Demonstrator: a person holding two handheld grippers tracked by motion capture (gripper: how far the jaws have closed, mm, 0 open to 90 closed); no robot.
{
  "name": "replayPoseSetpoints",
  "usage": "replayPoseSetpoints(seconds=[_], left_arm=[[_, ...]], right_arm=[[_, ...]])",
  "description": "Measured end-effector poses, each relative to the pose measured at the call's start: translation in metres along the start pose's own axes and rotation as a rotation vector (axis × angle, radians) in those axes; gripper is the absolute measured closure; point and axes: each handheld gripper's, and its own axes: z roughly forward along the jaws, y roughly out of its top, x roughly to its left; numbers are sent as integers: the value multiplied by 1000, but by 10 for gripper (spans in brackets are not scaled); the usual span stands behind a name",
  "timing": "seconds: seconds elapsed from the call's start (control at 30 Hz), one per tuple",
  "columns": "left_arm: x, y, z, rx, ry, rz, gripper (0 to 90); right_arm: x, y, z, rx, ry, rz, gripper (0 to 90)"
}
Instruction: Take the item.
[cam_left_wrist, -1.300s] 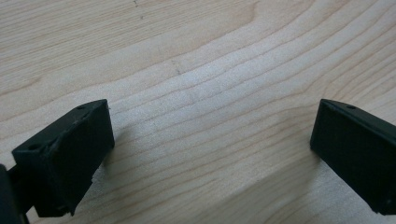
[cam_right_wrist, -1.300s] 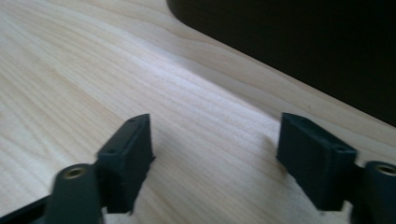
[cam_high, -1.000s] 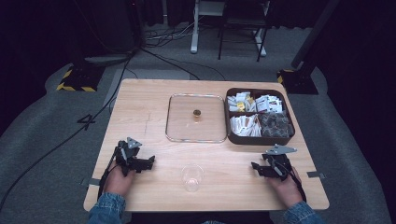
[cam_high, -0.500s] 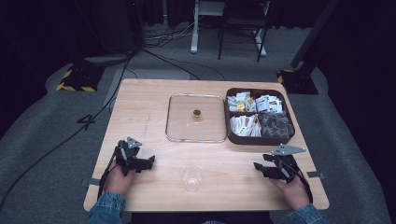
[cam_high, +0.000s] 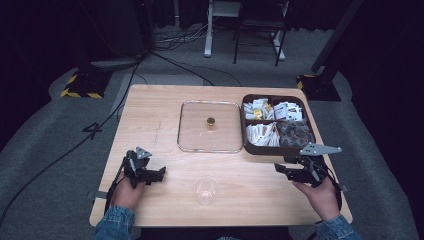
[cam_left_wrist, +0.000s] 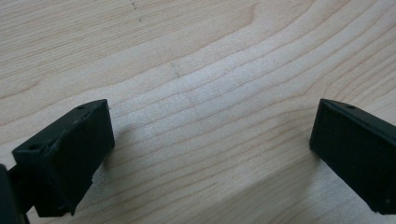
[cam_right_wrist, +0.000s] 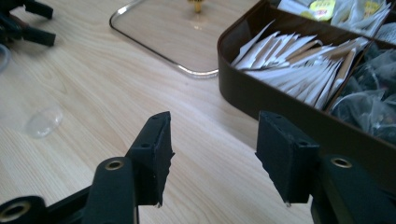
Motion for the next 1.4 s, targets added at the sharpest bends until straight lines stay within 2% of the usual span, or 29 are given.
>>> replayPoseSetpoints(seconds=[0.17,0.43,0.7,0.83,0.93,0.97,1.07,1.17,1.2,1.27,1.4], left_arm=[[0,0,0,1,-1,2,1],[0,0,0,1,-1,3,1],[0,0,0,1,-1,3,1],[0,0,0,0,-1,3,1],[0,0,0,0,-1,1,1],[0,0,0,0,-1,2,1],[0,0,0,0,-1,3,1],[0,0,0,0,-1,4,1],[0,0,0,0,-1,4,1],[0,0,0,0,-1,3,1],[0,0,0,0,-1,1,1]], right_arm=[[-3,13,-6,-40,-4,6,452],[-9,28,-12,-74,-22,22,433],[-27,43,-22,-120,-45,57,415],[-38,49,-24,-171,-67,30,415],[-42,52,-23,-167,-77,38,416],[-49,55,-21,-160,-84,53,420],[-54,57,-20,-156,-99,66,420],[-68,62,-17,-161,-116,99,424],[-68,62,-17,-161,-116,99,424],[-80,65,-14,-157,-136,96,428],[-91,66,-11,-149,-153,97,442]])
